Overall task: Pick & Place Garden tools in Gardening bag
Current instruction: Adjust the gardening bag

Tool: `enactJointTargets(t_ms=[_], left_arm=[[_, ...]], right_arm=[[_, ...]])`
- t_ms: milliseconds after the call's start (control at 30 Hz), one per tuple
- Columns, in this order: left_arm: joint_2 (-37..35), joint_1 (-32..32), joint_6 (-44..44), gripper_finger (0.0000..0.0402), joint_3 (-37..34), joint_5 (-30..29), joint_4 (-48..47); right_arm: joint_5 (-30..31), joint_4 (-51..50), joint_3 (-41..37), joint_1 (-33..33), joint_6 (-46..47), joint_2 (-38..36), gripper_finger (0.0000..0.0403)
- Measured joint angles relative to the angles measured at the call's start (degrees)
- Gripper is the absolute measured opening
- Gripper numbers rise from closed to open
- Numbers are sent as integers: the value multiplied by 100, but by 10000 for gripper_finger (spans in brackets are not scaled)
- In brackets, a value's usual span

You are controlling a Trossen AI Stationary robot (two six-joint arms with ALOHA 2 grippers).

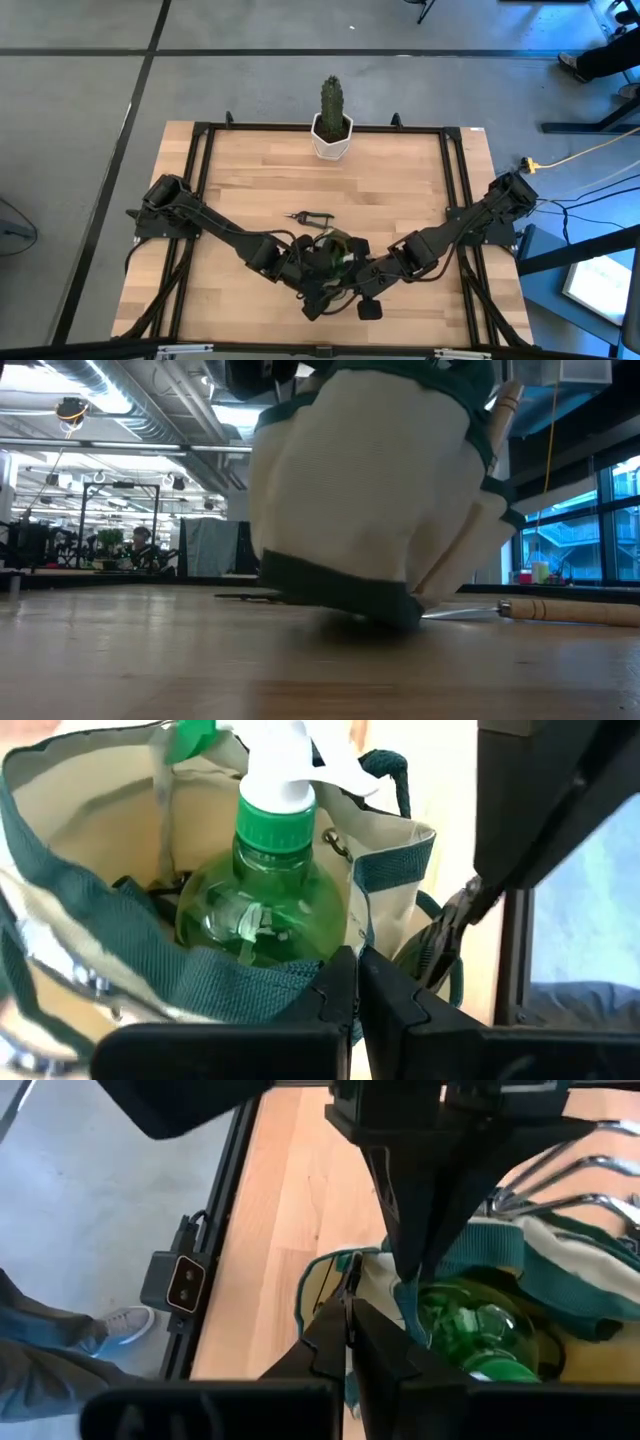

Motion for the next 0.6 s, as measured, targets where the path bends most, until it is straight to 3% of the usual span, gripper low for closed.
enactJointTargets(t_ms=[333,600], left_arm=[[24,1,-10,2,-2,132,2],[25,1,-98,2,-6,4,55]], right_arm=[[-195,-35,33,20,-26,409,9],[152,-379,312,88,-202,481,9]])
